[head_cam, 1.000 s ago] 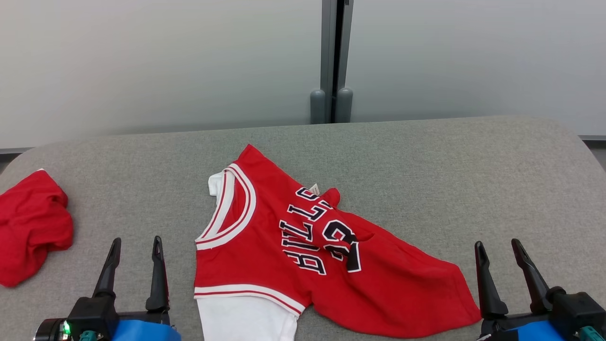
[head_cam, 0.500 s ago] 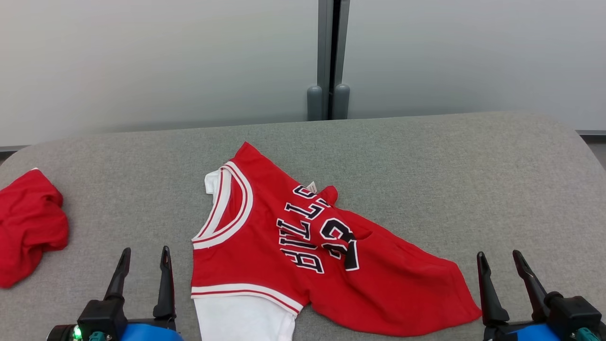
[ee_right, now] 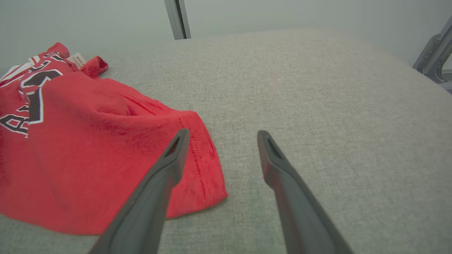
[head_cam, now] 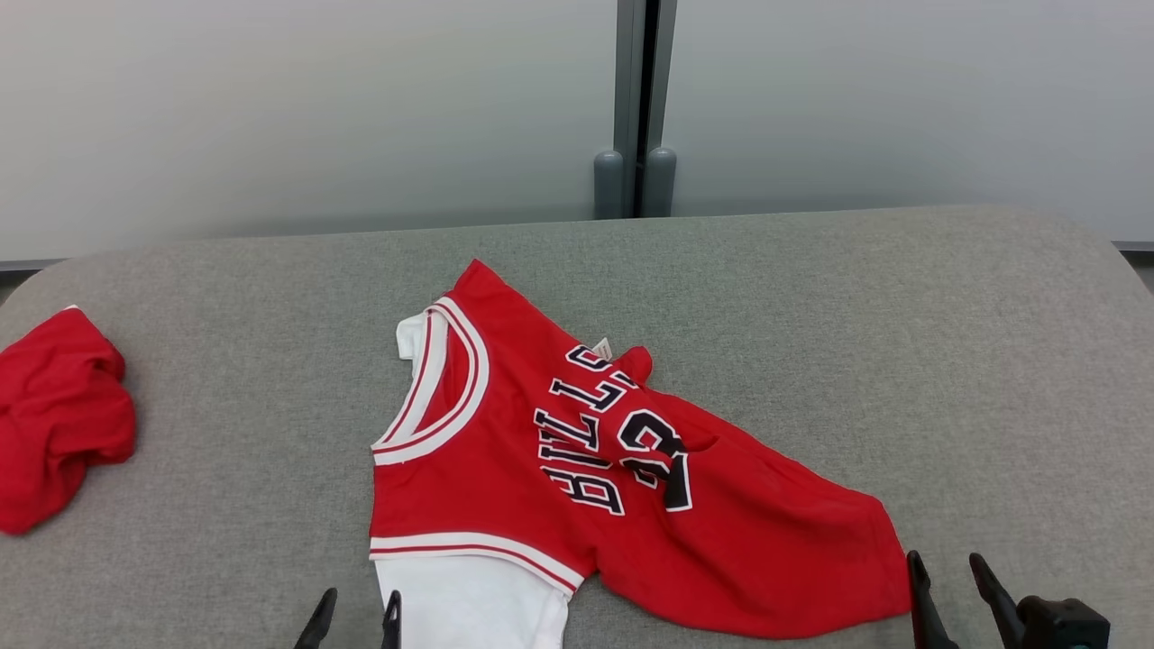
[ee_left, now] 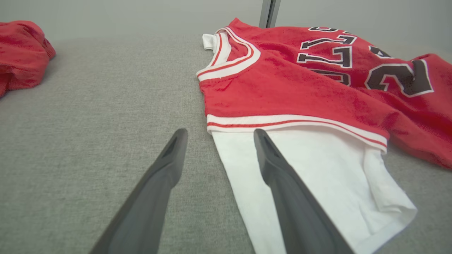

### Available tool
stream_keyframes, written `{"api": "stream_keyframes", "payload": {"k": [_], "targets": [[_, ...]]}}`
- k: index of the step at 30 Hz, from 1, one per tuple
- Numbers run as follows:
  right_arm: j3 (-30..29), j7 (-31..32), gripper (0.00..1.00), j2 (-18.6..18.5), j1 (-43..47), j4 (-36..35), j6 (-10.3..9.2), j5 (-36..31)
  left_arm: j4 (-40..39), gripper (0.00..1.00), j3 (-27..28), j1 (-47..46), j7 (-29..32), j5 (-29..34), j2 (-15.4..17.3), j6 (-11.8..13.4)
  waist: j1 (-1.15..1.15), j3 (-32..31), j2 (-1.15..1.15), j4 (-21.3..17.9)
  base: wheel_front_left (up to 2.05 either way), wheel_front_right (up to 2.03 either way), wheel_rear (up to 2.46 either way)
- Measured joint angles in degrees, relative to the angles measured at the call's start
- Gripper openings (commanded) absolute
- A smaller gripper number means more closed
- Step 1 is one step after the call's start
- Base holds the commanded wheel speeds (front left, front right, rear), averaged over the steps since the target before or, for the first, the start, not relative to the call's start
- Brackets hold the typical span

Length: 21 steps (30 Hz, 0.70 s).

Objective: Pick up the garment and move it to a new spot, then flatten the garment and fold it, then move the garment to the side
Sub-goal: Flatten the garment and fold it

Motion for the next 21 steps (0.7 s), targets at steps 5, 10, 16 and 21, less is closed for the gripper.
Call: {"api": "stream_keyframes", "payload": {"k": [5,10,16,21], "targets": [[0.19,-0.01,1.0,-0.01,-1.02,5.31,0.0,0.62,4.0,1.0,-2.49,0.7,-0.01,-2.44,0.11,-0.09,0.0,0.44,0.0,0.39,0.0,0.0,0.0],[0.31,0.0,1.0,-0.01,-2.38,8.44,0.01,1.27,7.45,1.0,-6.01,0.58,-0.01,-5.52,0.62,-0.09,0.0,0.86,0.0,0.54,0.0,0.0,0.0],[0.77,0.0,1.0,-0.01,-3.58,11.56,0.01,2.96,9.21,1.0,-8.96,-0.3,-0.21,-8.7,0.96,-0.09,0.0,1.11,0.0,0.59,0.0,0.0,0.0],[1.81,0.0,1.0,-0.01,-4.33,13.78,0.0,6.53,9.33,1.0,-12.65,-0.81,-0.25,-11.41,0.92,-0.09,0.0,1.23,0.0,0.66,0.0,0.0,0.0]]}}
